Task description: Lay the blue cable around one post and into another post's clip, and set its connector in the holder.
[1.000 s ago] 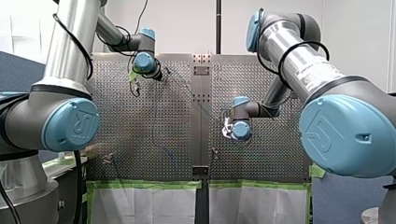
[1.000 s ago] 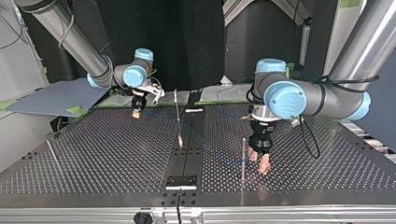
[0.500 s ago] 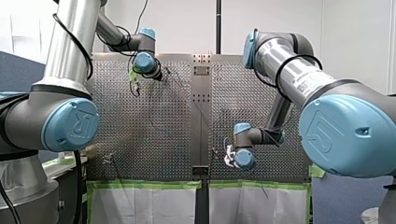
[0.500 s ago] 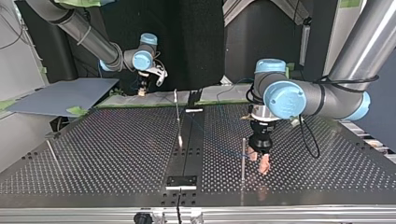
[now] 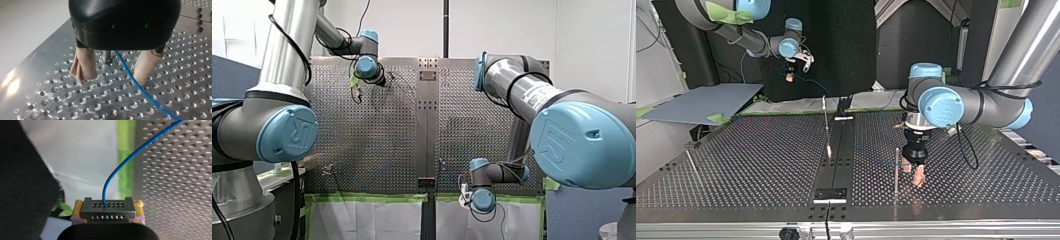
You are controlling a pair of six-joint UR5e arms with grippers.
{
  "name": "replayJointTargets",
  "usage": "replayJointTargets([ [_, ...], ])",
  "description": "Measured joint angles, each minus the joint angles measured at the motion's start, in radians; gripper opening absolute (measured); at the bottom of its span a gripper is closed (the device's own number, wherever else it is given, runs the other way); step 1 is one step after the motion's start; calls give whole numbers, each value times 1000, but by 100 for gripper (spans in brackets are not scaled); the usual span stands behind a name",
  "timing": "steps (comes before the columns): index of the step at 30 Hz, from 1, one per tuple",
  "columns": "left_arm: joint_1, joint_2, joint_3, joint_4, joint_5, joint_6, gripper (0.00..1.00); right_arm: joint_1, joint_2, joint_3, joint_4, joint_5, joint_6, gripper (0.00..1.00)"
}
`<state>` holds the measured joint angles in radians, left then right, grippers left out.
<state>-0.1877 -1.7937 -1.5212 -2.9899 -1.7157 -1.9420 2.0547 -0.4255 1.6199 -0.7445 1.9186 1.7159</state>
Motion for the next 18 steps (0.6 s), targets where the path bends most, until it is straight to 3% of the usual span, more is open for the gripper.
replayJointTargets([
  [5,0,0,0,0,0,0,100,-24,42,42,-42,-42,13,0],
  [7,0,0,0,0,0,0,100,-40,61,61,-61,-61,10,0],
  [18,0,0,0,0,-4,0,100,-137,161,161,-161,-160,-77,0],
])
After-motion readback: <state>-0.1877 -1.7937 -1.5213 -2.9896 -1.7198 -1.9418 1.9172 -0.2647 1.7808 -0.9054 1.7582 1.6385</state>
